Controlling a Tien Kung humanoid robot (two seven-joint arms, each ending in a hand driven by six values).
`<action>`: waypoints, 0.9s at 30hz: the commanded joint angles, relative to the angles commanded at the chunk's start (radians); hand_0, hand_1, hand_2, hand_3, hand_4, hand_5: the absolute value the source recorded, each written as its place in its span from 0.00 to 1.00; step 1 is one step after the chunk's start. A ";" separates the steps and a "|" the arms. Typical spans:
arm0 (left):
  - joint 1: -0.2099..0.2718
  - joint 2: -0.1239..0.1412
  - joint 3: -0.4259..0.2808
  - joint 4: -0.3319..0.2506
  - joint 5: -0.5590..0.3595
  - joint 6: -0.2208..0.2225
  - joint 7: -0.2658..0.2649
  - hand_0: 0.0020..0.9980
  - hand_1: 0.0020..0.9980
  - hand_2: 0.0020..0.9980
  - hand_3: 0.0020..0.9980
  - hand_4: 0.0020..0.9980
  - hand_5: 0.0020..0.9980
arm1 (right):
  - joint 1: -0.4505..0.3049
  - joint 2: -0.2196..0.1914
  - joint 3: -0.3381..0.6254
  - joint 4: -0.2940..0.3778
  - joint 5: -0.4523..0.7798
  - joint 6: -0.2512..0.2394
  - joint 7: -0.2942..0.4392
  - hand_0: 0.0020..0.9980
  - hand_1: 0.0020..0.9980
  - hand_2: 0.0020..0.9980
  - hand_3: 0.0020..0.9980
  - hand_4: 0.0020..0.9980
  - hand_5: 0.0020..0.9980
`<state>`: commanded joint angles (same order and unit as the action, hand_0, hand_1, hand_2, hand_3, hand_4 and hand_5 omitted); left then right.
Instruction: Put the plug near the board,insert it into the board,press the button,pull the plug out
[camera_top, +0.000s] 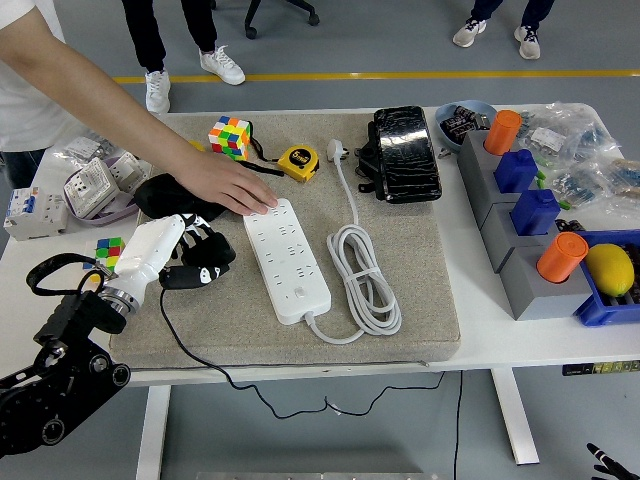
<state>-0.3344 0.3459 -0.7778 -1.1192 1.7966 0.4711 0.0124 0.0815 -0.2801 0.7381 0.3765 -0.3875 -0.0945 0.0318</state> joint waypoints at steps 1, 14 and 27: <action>0.000 0.000 0.000 0.001 -0.001 0.000 -0.001 0.27 0.39 0.40 0.53 0.77 0.01 | 0.000 0.000 0.000 0.000 0.000 0.000 0.000 0.57 0.64 0.61 0.55 0.96 0.53; 0.002 -0.005 -0.001 0.013 -0.009 -0.014 0.008 0.33 0.48 0.50 0.55 0.78 0.04 | -0.004 0.002 0.006 0.000 -0.002 0.000 0.000 0.57 0.64 0.61 0.55 0.96 0.53; 0.008 -0.006 -0.013 0.013 -0.004 -0.033 0.020 0.37 0.51 0.52 0.56 0.80 0.05 | -0.005 0.003 0.012 0.000 -0.002 0.000 0.000 0.57 0.64 0.61 0.55 0.96 0.53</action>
<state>-0.3267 0.3398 -0.7910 -1.1059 1.7923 0.4383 0.0329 0.0765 -0.2775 0.7497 0.3765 -0.3892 -0.0943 0.0319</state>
